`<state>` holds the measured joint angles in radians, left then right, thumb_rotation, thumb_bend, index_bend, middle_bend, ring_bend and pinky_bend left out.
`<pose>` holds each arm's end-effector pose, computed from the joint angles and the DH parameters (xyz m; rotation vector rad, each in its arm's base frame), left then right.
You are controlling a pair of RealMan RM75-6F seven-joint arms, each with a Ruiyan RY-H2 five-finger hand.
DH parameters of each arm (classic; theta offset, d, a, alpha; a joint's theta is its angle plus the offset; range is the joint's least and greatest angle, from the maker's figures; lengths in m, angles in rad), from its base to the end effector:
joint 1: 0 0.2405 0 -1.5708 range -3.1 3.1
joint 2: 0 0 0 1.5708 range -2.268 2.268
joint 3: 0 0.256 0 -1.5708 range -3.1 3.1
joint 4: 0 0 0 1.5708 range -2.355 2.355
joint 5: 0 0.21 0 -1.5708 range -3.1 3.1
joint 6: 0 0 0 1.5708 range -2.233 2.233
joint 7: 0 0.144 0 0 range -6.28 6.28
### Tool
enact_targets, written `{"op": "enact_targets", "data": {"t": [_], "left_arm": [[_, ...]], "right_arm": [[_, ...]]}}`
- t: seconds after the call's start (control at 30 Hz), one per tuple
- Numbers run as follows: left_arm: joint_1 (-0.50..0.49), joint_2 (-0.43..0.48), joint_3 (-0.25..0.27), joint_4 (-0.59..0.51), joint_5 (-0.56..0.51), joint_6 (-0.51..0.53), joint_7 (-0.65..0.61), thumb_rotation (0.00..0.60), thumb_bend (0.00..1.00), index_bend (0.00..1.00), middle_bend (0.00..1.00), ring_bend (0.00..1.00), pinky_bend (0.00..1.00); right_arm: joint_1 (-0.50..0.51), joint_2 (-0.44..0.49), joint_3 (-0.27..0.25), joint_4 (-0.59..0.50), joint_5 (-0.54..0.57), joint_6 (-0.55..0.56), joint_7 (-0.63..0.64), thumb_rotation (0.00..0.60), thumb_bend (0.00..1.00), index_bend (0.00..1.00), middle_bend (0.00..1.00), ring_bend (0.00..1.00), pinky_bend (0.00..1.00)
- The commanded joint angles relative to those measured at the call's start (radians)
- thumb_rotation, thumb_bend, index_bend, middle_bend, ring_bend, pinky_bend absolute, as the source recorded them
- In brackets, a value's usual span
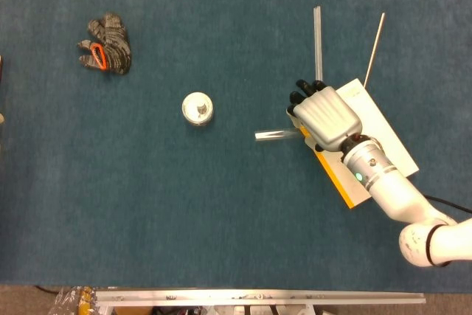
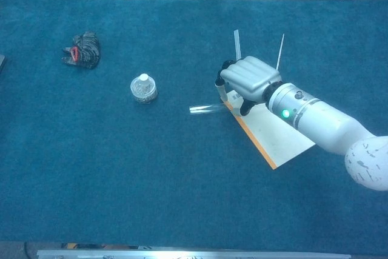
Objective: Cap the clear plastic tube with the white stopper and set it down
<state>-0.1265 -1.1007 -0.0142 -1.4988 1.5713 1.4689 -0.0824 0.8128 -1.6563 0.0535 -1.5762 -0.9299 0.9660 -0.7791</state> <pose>-0.3219 0.1885 0.1658 -1.5023 -0.8489 -0.8974 -0.1257 -0.2935 -0.0730 2.1323 -0.7504 0.6451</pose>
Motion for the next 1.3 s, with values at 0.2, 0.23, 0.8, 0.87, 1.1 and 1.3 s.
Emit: {"op": "enact_targets", "data": {"t": [0.2,0.23,0.8,0.87,1.1,1.3], "left_arm": [[-0.002,-0.004,0.001,0.011,0.000,-0.001,-0.012,0.600,0.37,0.38,0.36,0.28,0.26],[-0.002,-0.004,0.001,0.013,0.000,-0.001,-0.014,0.600,0.37,0.38,0.36,0.28,0.26],[-0.003,-0.010,0.003,0.033,-0.002,0.000,-0.032,0.600,0.37,0.38,0.35,0.28,0.26],[-0.003,-0.011,0.003,0.035,-0.003,0.000,-0.034,0.600,0.37,0.38,0.35,0.28,0.26],[-0.002,-0.013,0.006,0.041,-0.004,0.000,-0.041,0.600,0.37,0.38,0.35,0.28,0.26],[0.000,-0.013,0.006,0.045,-0.005,0.003,-0.045,0.600,0.37,0.38,0.35,0.28,0.26]], "right_arm": [[0.009,-0.023,-0.005,0.024,0.014,-0.004,-0.009,0.600,0.21,0.51,0.30,0.13,0.24],[0.011,-0.025,-0.004,0.025,0.017,-0.004,-0.011,0.600,0.21,0.51,0.30,0.13,0.24],[0.028,-0.047,-0.002,0.037,0.060,-0.001,-0.030,0.600,0.26,0.51,0.30,0.13,0.24],[0.030,-0.050,-0.002,0.039,0.064,0.000,-0.034,0.600,0.26,0.51,0.30,0.13,0.24],[0.036,-0.059,-0.004,0.043,0.085,0.000,-0.042,0.600,0.26,0.52,0.30,0.13,0.24],[0.037,-0.055,0.003,0.039,0.087,0.008,-0.033,0.600,0.26,0.53,0.30,0.13,0.24]]}}
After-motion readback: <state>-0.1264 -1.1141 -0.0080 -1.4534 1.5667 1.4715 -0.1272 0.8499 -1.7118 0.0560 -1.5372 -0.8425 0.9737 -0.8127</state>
